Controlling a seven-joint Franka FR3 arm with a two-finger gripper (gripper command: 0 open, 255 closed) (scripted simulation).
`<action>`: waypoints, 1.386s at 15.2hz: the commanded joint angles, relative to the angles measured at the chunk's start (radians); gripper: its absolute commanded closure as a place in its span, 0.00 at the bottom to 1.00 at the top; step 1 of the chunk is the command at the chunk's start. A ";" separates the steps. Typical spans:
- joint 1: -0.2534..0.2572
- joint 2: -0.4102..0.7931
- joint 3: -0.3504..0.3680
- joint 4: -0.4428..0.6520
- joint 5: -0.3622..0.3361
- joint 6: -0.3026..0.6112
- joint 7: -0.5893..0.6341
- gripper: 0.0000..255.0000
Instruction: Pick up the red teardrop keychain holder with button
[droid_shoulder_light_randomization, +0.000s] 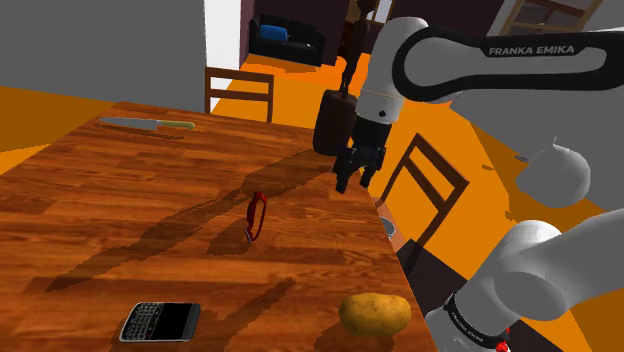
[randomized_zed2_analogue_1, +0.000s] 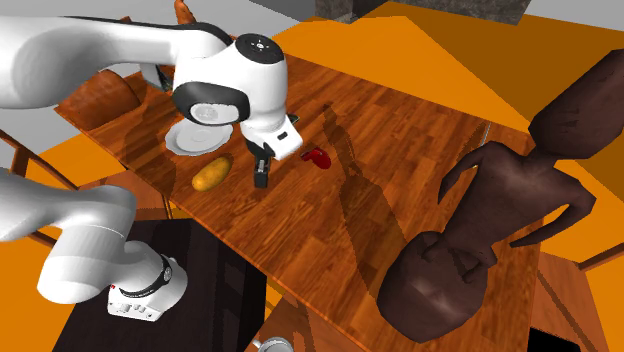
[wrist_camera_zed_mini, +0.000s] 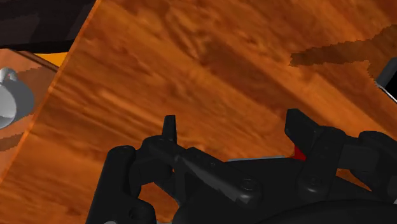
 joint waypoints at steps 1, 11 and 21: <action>0.003 0.071 0.026 0.036 0.024 0.044 0.044 0.00; 0.022 0.423 0.124 0.261 0.069 0.228 0.250 0.00; 0.046 0.611 0.146 0.356 0.057 0.345 0.325 0.00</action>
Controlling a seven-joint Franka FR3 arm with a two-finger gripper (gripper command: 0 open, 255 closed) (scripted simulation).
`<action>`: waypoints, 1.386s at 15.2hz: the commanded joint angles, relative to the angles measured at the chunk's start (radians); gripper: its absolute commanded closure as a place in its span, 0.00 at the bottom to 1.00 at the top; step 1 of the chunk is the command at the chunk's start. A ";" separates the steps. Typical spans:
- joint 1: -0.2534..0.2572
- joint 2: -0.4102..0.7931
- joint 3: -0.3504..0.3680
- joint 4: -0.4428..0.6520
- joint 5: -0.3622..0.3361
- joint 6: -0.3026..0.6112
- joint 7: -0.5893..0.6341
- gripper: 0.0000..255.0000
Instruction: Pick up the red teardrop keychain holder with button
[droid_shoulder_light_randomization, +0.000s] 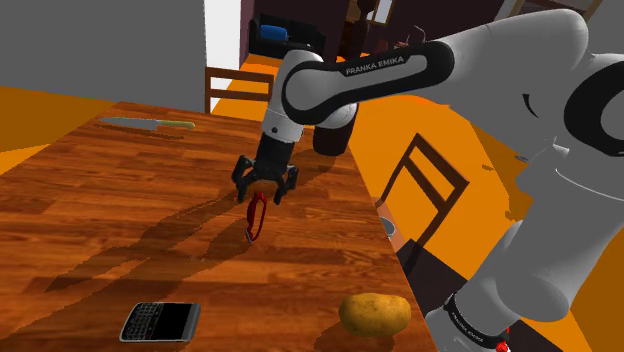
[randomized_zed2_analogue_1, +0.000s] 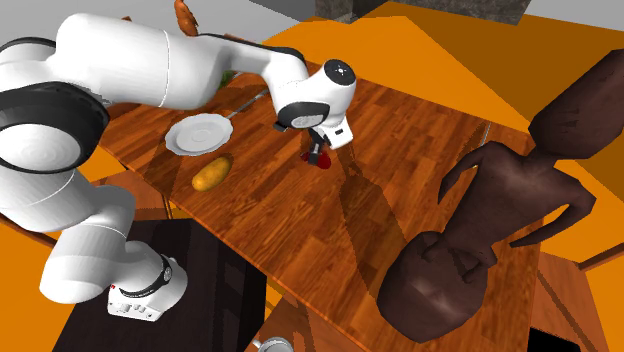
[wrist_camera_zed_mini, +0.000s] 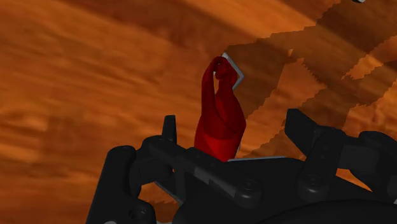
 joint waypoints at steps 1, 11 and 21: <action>0.002 0.013 0.001 -0.015 0.001 0.028 -0.006 0.00; 0.003 0.022 0.001 -0.027 0.002 0.047 -0.012 1.00; -0.002 -0.016 -0.001 0.025 -0.001 -0.038 0.012 1.00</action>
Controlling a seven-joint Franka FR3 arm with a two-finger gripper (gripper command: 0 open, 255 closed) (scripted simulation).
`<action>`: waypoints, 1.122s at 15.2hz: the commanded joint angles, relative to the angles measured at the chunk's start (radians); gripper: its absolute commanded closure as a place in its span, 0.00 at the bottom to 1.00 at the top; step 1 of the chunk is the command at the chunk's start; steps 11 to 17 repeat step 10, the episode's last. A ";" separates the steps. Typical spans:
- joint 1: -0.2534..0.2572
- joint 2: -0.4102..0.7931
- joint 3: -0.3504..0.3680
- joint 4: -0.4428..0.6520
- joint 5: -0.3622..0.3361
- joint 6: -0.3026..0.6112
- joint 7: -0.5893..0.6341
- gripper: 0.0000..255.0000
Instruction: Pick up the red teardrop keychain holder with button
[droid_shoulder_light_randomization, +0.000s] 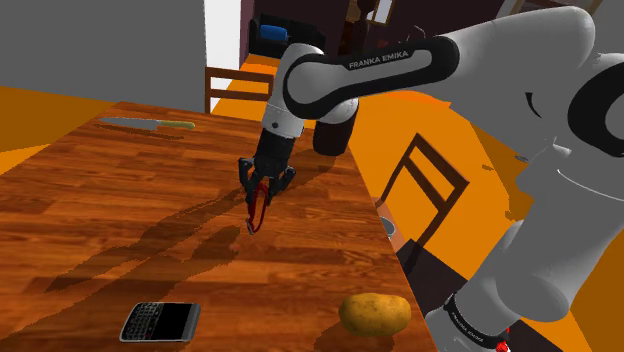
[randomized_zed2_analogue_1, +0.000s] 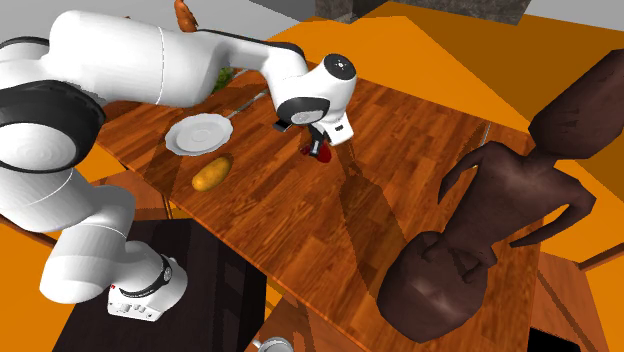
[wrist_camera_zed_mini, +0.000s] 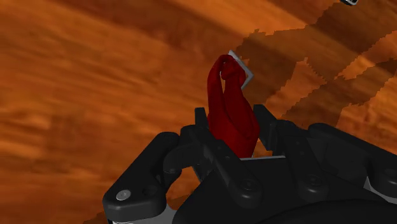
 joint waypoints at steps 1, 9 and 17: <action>-0.002 -0.008 -0.001 0.018 -0.002 -0.026 0.007 1.00; -0.006 -0.036 -0.004 0.082 -0.006 -0.113 0.032 1.00; -0.006 -0.036 -0.004 0.082 -0.006 -0.113 0.032 1.00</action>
